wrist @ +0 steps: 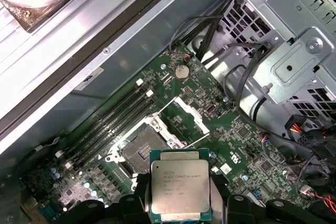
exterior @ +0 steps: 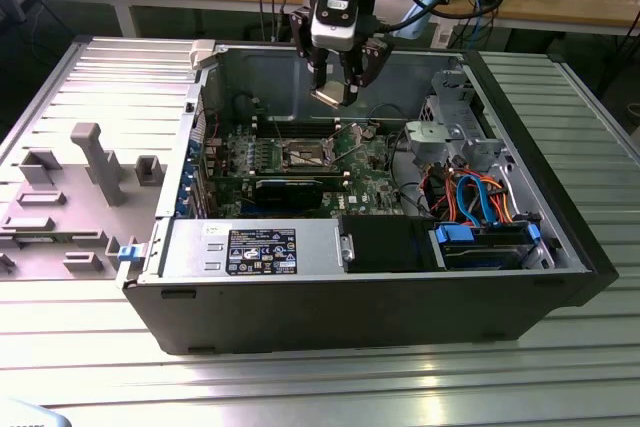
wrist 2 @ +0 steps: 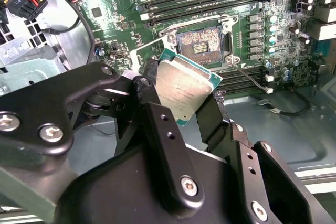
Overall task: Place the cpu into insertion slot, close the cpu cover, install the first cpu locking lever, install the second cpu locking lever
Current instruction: 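Place the cpu into insertion slot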
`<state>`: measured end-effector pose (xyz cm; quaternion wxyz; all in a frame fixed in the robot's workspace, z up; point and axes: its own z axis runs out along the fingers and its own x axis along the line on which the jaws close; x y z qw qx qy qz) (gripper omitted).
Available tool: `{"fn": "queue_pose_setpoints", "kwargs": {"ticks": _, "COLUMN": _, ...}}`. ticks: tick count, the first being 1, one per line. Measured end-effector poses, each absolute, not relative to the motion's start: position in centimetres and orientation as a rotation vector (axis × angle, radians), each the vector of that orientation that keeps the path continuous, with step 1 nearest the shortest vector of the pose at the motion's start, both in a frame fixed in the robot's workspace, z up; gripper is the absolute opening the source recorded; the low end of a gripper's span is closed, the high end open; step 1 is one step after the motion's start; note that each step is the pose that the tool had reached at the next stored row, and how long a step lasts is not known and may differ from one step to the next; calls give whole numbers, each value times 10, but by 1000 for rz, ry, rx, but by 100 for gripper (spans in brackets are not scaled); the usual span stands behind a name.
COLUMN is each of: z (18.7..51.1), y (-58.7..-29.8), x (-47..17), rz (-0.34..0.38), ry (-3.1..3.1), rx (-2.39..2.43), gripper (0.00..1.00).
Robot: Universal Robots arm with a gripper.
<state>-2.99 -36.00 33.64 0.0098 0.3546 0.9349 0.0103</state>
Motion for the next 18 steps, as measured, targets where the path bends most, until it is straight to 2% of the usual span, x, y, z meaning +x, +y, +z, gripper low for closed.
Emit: {"fn": "queue_pose_setpoints", "kwargs": {"ticks": 18, "z": 336, "y": -360, "x": -30, "rz": 32, "ry": 2897, "rx": 1163, "gripper": 55}}
